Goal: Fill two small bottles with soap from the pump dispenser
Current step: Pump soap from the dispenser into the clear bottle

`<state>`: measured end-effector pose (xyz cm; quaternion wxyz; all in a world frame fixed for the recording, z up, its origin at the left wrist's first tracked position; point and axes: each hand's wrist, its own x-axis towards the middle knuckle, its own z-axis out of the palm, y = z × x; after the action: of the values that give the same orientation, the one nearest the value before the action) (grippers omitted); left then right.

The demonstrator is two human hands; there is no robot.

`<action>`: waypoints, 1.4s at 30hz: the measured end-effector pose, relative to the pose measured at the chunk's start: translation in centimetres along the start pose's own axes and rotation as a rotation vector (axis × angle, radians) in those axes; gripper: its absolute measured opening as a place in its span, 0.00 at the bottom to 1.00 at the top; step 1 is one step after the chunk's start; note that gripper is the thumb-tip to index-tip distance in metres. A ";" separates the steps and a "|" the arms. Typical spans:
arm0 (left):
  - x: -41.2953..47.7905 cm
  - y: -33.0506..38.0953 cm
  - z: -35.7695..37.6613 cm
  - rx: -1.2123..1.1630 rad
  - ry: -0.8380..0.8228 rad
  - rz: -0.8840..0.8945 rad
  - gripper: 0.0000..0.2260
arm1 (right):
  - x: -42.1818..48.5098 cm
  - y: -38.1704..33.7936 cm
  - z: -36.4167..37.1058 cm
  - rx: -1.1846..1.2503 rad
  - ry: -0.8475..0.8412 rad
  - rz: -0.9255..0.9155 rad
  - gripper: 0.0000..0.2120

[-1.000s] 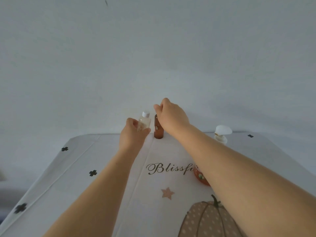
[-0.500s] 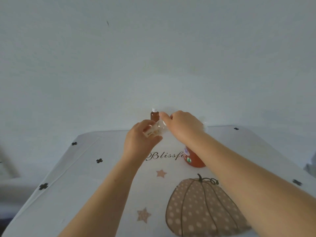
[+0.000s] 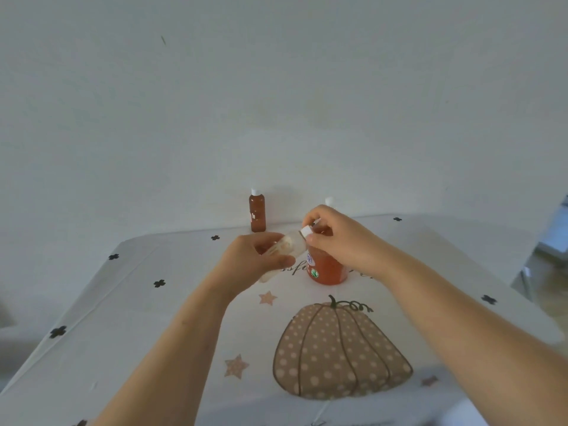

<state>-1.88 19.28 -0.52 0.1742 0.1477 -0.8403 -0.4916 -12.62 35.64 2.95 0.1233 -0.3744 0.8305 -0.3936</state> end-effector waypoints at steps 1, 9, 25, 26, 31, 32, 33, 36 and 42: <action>0.0 0.0 0.3 -0.013 -0.003 -0.003 0.13 | -0.1 0.2 -0.3 0.047 0.032 0.007 0.06; 0.3 0.4 2.0 0.003 -0.062 0.017 0.16 | -0.7 1.5 -1.2 0.054 0.063 0.076 0.10; 0.2 0.5 3.1 -0.154 -0.312 -0.054 0.16 | -1.2 4.4 -3.1 0.295 0.009 0.047 0.07; 0.2 0.5 3.3 -0.170 -0.323 -0.060 0.16 | -1.2 4.6 -3.2 0.304 0.013 0.047 0.07; 0.3 0.5 3.6 -0.161 -0.362 -0.093 0.15 | -1.3 5.3 -3.0 0.367 0.017 0.052 0.07; 0.3 0.6 3.7 -0.118 -0.360 -0.096 0.16 | -1.3 5.4 -2.9 0.369 0.040 0.055 0.06; 0.3 0.6 3.7 -0.068 -0.350 -0.099 0.17 | -1.2 5.7 -3.0 0.375 0.079 0.061 0.05; 0.3 0.2 3.6 -0.024 -0.300 -0.119 0.19 | -0.8 7.0 -3.5 0.251 0.216 0.124 0.03; 0.7 -0.7 3.5 -0.108 -0.130 -0.128 0.17 | -0.6 11.3 -2.4 -0.400 0.226 0.290 0.10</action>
<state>-4.02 21.37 -2.59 0.0953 0.1595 -0.8110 -0.5547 -19.31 42.10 -3.93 0.0087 -0.2221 0.9452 -0.2393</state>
